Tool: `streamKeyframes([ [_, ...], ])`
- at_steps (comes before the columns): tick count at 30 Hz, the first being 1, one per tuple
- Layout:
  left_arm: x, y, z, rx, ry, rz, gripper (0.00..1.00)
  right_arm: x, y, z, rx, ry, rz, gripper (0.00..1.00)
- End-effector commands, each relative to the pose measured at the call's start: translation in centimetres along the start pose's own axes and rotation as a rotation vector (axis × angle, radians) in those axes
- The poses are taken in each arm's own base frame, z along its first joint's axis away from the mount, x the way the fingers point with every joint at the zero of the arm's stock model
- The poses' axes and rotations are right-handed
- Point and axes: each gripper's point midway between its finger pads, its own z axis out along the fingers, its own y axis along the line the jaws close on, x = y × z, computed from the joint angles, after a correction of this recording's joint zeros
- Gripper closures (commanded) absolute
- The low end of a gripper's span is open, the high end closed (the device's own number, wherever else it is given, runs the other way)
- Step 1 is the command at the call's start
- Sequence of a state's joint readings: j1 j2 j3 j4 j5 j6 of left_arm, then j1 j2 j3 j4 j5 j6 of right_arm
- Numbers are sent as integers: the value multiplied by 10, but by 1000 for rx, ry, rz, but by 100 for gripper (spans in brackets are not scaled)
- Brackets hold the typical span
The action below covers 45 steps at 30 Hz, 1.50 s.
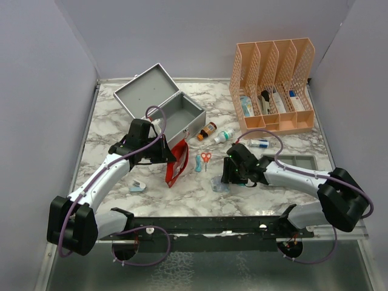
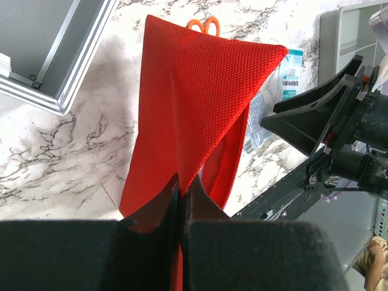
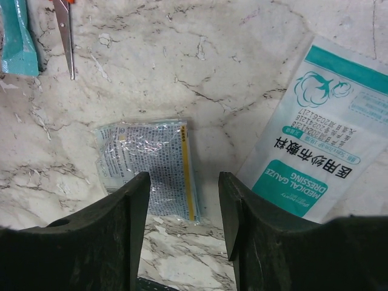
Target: Organize the medicine kit
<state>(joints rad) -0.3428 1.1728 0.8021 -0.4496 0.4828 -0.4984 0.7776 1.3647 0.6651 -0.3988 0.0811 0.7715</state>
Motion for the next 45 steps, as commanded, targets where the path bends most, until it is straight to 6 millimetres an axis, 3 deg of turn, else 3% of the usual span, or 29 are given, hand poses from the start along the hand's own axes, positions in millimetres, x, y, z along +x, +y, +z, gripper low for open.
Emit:
streamKeyframes([
  [1, -1, 0, 2, 3, -8, 21, 100, -6, 8, -4, -94, -15, -12, 51],
  [9, -1, 0, 2, 4, -9, 22, 100, 5, 8, 2, -163, 46, -10, 55],
  [14, -4, -1, 3, 4, -9, 22, 100, 16, 6, 15, -155, 112, -7, 73],
  [20, -8, -4, 2, 8, -17, 27, 100, -2, 12, 13, -146, 64, -9, 98],
  [33, -7, -3, 4, 5, -10, 24, 100, -44, 47, -42, -238, -65, 130, 99],
  [41, -2, 0, 5, 1, 0, 20, 100, -51, 62, -50, -247, -57, 188, 99],
  [45, -2, -5, 2, 13, -10, 34, 100, -55, 80, -56, -242, -57, 187, 99],
])
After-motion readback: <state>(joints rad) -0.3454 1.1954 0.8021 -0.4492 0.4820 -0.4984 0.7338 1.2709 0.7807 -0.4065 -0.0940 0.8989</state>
